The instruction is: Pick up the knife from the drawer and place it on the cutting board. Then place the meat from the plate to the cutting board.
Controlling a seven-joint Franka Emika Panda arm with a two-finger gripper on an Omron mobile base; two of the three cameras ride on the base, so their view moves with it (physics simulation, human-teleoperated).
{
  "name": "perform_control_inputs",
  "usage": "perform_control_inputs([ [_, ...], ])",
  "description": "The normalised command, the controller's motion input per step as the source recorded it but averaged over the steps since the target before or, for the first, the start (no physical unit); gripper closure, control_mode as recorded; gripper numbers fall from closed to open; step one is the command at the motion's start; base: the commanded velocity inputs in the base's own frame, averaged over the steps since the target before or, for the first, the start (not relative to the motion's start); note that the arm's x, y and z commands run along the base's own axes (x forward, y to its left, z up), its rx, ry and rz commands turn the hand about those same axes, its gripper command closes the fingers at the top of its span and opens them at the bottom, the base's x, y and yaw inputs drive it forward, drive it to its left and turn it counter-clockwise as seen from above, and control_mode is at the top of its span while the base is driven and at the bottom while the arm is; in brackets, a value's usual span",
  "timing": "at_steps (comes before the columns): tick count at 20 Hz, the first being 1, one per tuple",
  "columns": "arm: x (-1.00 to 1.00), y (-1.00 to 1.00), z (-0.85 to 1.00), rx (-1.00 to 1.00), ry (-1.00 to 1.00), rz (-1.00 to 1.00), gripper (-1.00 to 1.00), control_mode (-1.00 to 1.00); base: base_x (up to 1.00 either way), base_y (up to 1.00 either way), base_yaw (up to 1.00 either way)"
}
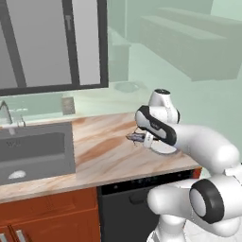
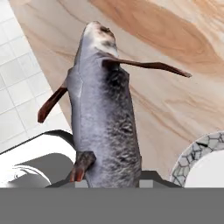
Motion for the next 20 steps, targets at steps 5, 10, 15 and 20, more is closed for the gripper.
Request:
perform_control_inputs([
  [5, 0.0, 0.0, 0.0, 0.0, 0.0, 0.0, 1.0, 1.0, -0.44, 1.0, 0.0],
  [10, 0.0, 0.0, 0.0, 0.0, 0.0, 0.0, 1.0, 1.0, -0.09, 1.0, 0.0],
  [15, 0.0, 0.0, 0.0, 0.0, 0.0, 0.0, 1.0, 1.0, 0.17, 1.0, -0.04],
  [20, 0.0, 0.0, 0.0, 0.0, 0.0, 0.0, 1.0, 1.0, 0.29, 1.0, -0.03],
])
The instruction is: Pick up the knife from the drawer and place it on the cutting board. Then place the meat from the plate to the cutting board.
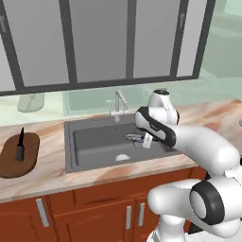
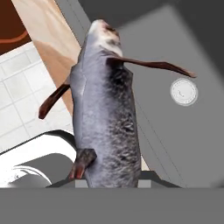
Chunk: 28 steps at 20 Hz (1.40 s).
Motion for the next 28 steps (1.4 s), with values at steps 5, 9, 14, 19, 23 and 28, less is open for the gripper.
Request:
perform_control_inputs([
  [5, 0.0, 0.0, 0.0, 0.0, 0.0, 0.0, 1.0, 1.0, 0.0, 1.0, 0.0],
  [9, 0.0, 0.0, 0.0, 0.0, 0.0, 0.0, 1.0, 1.0, 0.0, 1.0, -0.03],
  [14, 0.0, 0.0, 0.0, 0.0, 0.0, 0.0, 1.0, 1.0, 0.05, 1.0, -0.03],
  [19, 0.0, 0.0, 0.0, 0.0, 0.0, 0.0, 1.0, 1.0, 0.42, 0.87, -0.1],
  [23, 0.0, 0.0, 0.0, 0.0, 0.0, 0.0, 1.0, 1.0, 0.67, 0.55, -0.08],
  [28, 0.0, 0.0, 0.0, 0.0, 0.0, 0.0, 1.0, 1.0, 0.8, 0.24, 0.0],
])
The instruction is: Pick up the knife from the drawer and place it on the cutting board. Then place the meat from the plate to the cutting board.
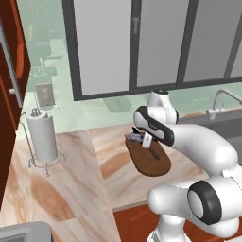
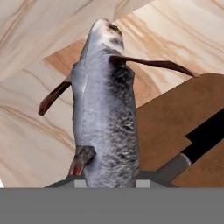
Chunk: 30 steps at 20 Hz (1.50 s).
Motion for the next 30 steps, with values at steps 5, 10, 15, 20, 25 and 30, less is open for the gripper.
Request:
perform_control_inputs([
  [5, 0.0, 0.0, 0.0, 0.0, 0.0, 0.0, 1.0, -1.0, 0.25, 0.0, 0.01],
  [10, 0.0, -0.01, -0.02, 0.0, 0.0, -0.01, 1.0, -1.0, 0.0, 0.0, 0.0],
  [15, 0.0, -0.18, -0.08, 0.02, 0.0, -0.12, 1.0, -1.0, 0.0, 0.0, 0.0],
  [20, 0.0, -0.13, -0.06, 0.0, 0.0, -0.25, 1.0, -1.0, 0.0, 0.0, 0.0],
  [25, 0.0, -0.13, -0.07, 0.01, 0.0, -0.18, 1.0, -1.0, 0.0, 0.0, 0.0],
  [30, 0.0, 0.0, -0.09, -0.01, 0.04, 0.0, 1.0, -1.0, 0.0, 0.0, 0.0],
])
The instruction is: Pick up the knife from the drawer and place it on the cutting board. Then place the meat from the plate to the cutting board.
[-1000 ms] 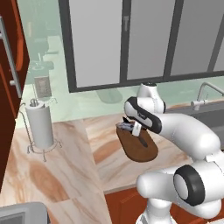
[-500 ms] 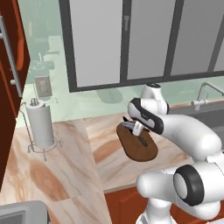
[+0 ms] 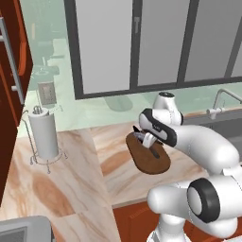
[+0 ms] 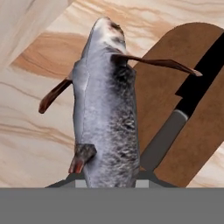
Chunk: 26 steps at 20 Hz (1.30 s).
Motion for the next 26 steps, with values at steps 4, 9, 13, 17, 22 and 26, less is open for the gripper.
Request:
perform_control_inputs([
  [4, 0.01, 0.0, -0.29, -0.04, 0.01, 0.0, 1.0, -1.0, 0.0, 0.0, 0.0],
  [9, 0.02, 0.01, -0.36, -0.07, 0.01, 0.0, 1.0, -1.0, 0.0, 0.0, 0.0],
  [13, 0.09, 0.0, -0.21, -0.03, 0.0, 0.0, 1.0, -1.0, 0.0, 0.0, 0.0],
  [17, 0.08, 0.0, -0.02, 0.0, -0.01, 0.0, 1.0, -1.0, 0.0, 0.0, 0.0],
  [22, 0.09, -0.01, 0.0, 0.0, 0.0, 0.0, 1.0, -1.0, 0.0, 0.0, 0.0],
  [26, 0.03, -0.05, -0.06, 0.0, 0.0, 0.0, 1.0, -1.0, 0.0, 0.0, 0.0],
])
